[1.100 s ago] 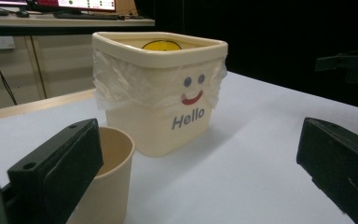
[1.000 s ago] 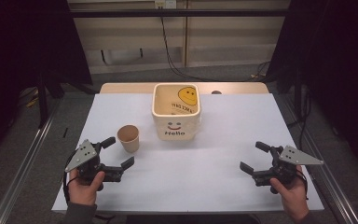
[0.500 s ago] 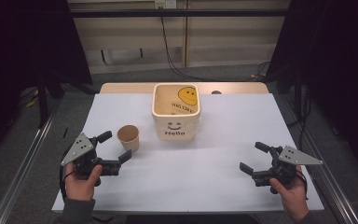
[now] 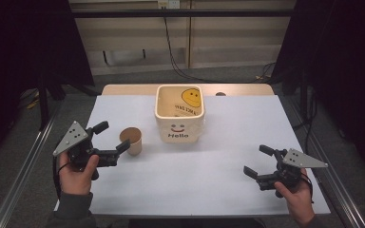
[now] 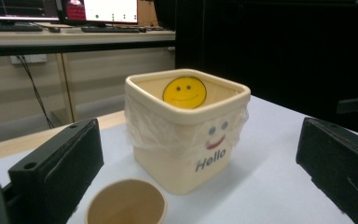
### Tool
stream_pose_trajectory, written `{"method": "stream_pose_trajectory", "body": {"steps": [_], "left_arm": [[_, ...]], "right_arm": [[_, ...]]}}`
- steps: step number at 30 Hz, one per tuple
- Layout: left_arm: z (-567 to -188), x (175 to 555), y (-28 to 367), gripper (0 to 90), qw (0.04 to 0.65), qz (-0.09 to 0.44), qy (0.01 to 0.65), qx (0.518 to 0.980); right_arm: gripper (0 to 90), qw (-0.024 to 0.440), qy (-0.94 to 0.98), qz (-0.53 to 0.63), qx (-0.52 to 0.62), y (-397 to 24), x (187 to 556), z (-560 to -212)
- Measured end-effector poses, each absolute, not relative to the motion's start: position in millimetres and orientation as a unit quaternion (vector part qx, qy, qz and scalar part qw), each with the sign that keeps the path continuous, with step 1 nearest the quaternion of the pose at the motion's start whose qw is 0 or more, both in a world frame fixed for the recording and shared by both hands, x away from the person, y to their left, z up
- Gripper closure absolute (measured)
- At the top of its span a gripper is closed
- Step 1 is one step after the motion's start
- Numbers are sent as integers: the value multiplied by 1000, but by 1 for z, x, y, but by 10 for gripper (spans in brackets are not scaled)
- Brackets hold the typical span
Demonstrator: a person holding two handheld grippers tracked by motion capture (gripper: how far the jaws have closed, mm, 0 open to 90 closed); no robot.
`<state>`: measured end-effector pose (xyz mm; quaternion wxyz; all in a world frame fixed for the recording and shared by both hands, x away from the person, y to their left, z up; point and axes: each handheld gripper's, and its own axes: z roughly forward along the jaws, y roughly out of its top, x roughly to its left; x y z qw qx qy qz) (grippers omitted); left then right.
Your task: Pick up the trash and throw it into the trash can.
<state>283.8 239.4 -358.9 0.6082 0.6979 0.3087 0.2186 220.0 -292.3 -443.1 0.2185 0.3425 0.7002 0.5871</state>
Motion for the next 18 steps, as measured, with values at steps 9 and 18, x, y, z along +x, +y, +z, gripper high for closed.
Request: {"method": "stream_pose_trajectory", "body": {"steps": [9,18], "left_arm": [[-327,295,236,3,598,227,324,697],[-315,303,235,3,591,230,340,694]], "right_arm": [[2,217,704,585,338,-292,220,-443],[2,216,704,587,337,-292,220,-443]]}}
